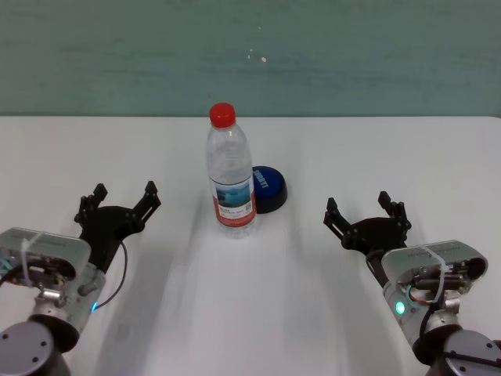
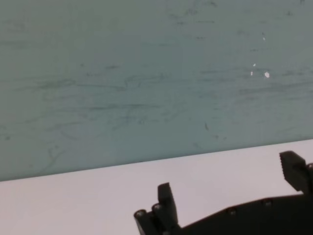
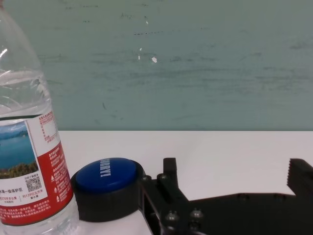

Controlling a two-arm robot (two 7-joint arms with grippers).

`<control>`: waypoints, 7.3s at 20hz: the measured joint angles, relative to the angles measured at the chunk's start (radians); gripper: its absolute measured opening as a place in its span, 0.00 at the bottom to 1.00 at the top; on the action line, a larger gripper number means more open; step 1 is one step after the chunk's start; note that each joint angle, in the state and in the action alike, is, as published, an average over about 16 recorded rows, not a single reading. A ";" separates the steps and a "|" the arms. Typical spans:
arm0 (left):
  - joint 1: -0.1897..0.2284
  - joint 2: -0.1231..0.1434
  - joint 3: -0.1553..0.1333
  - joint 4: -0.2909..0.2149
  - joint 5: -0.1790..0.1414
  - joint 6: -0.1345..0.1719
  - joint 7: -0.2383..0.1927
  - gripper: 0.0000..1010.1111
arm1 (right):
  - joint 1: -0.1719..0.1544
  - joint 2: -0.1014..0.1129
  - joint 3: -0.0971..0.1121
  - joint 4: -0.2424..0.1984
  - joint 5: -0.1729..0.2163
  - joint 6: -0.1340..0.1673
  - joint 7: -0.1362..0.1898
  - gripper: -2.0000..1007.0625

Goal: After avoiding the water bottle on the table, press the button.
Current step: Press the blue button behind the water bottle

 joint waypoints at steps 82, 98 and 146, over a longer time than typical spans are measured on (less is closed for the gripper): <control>0.249 0.026 0.045 -0.319 0.276 0.161 -0.051 0.99 | 0.000 0.000 0.000 0.000 0.000 0.000 0.000 1.00; 0.205 0.065 -0.001 -0.190 0.243 -0.056 -0.136 0.99 | 0.000 0.000 0.000 0.000 0.000 0.000 0.000 1.00; -0.036 0.108 0.098 0.011 0.185 -0.115 -0.238 0.99 | 0.000 0.000 0.000 0.000 0.000 0.000 0.000 1.00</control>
